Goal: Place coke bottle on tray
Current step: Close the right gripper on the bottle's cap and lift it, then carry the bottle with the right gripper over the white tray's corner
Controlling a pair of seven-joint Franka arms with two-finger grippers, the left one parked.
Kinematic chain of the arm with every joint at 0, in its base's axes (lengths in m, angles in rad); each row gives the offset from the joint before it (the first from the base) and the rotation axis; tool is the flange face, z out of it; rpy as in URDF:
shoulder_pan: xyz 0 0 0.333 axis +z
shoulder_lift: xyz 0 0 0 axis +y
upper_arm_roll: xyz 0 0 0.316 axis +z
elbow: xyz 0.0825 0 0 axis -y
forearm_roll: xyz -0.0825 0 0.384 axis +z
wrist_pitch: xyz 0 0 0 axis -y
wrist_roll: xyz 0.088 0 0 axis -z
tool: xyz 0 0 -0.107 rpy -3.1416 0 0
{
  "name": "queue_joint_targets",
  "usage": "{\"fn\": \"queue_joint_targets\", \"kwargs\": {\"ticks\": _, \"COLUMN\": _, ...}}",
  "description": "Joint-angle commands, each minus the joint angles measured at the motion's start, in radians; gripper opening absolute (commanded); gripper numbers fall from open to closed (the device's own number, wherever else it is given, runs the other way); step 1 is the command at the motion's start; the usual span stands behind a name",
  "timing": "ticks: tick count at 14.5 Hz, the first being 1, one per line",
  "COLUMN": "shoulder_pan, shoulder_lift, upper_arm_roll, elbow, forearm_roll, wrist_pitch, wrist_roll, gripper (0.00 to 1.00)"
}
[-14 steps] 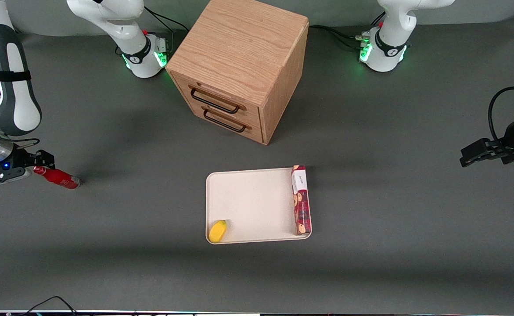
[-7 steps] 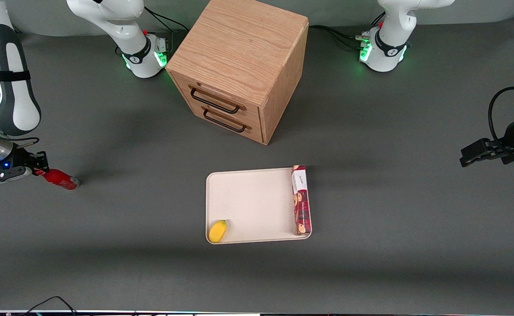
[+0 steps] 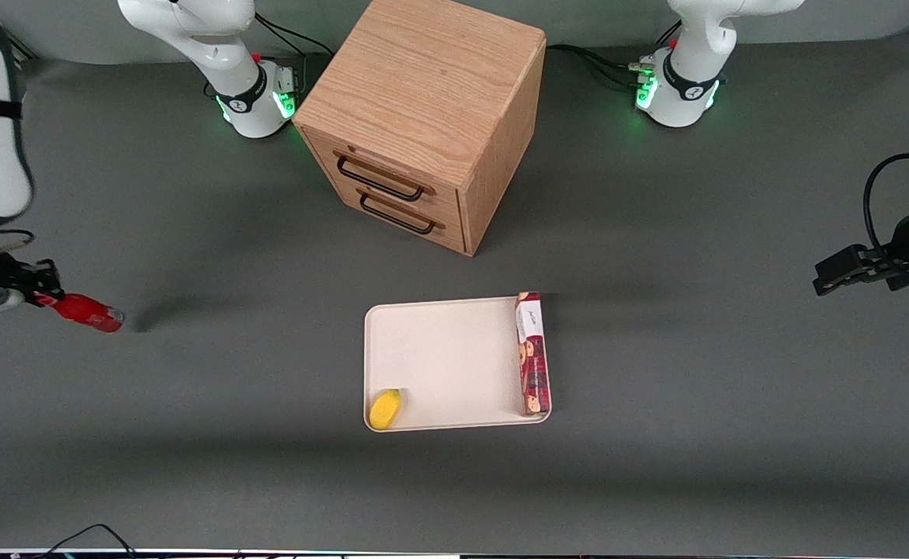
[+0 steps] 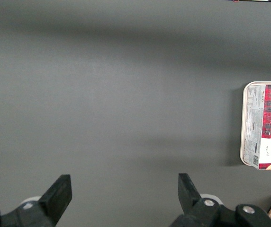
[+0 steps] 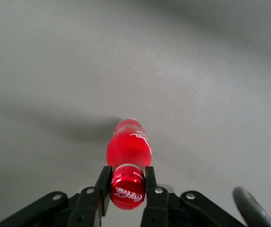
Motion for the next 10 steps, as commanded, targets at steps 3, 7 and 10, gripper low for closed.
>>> {"fn": "queue_joint_targets", "kwargs": {"ticks": 3, "shoulder_pan": 0.014, "shoulder_lift": -0.002, "upper_arm_roll": 0.112, "elbow": 0.399, "forearm_roll": 0.021, "wrist_pitch": -0.409, "wrist_roll": 0.097, "gripper": 0.00}}
{"fn": "queue_joint_targets", "kwargs": {"ticks": 7, "shoulder_pan": 0.019, "shoulder_lift": 0.003, "upper_arm_roll": 0.370, "elbow": 0.559, "forearm_roll": -0.005, "wrist_pitch": -0.592, "wrist_roll": 0.529, "gripper": 0.00}}
{"fn": "queue_joint_targets", "kwargs": {"ticks": 10, "shoulder_pan": 0.022, "shoulder_lift": 0.033, "upper_arm_roll": 0.597, "elbow": 0.559, "forearm_roll": -0.025, "wrist_pitch": -0.594, "wrist_roll": 0.944, "gripper": 0.00}}
